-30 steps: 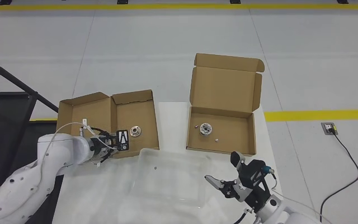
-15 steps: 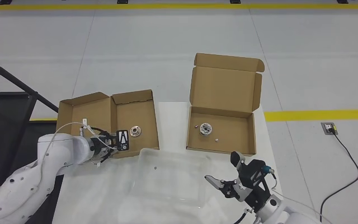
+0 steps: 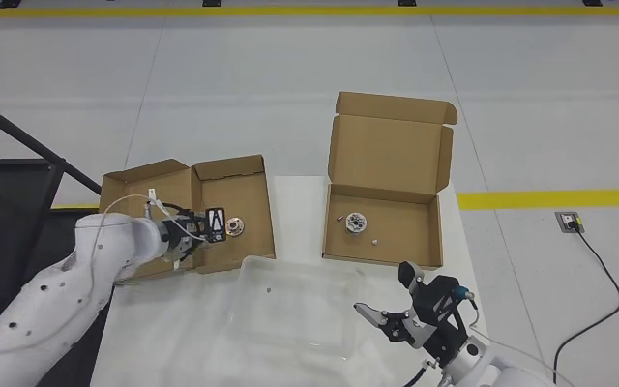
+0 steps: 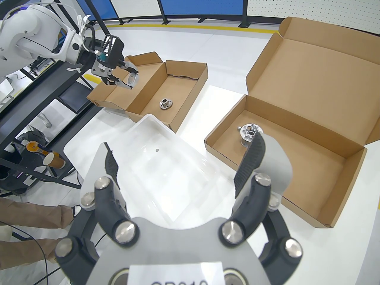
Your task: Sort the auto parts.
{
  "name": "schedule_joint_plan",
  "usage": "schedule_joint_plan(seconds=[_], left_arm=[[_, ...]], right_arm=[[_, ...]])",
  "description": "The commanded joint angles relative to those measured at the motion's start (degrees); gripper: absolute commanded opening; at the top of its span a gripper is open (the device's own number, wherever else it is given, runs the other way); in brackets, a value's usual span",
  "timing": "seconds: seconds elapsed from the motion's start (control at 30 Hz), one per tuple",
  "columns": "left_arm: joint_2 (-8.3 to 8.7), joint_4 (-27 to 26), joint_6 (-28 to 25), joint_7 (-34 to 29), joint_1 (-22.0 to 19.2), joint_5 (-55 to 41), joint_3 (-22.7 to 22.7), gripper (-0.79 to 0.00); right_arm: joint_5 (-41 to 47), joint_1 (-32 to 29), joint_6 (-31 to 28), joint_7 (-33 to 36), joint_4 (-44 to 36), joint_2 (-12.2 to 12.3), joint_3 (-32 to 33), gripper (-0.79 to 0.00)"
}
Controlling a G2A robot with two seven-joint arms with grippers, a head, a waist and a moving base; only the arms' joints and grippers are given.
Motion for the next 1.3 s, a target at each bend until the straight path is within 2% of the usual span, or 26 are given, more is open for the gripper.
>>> schedule_joint_plan(seconds=[0.0, 0.2, 0.47, 0.63, 0.97, 1.27], left_arm=[[-1.41, 3.36, -0.93, 2.73, -2.58, 0.7, 2.66, -0.785], [-6.58, 14.1, -4.49, 10.98, -10.45, 3.03, 10.91, -0.785], [-14.05, 24.99, -2.76, 14.82, -16.53, 5.85, 19.86, -0.785], [-18.05, 30.88, -1.73, 14.77, -18.82, 5.26, 22.63, -0.785], [-24.52, 39.55, -0.01, 12.2, -20.29, 5.72, 26.17, -0.785], [-29.26, 47.43, 0.61, 11.17, -21.42, 5.34, 27.17, -0.785]], right_arm=[[0.0, 0.0, 0.0, 0.0, 0.0, 0.0, 0.0, 0.0], [0.0, 0.0, 0.0, 0.0, 0.0, 0.0, 0.0, 0.0], [0.0, 0.0, 0.0, 0.0, 0.0, 0.0, 0.0, 0.0], [0.0, 0.0, 0.0, 0.0, 0.0, 0.0, 0.0, 0.0], [0.0, 0.0, 0.0, 0.0, 0.0, 0.0, 0.0, 0.0], [0.0, 0.0, 0.0, 0.0, 0.0, 0.0, 0.0, 0.0]])
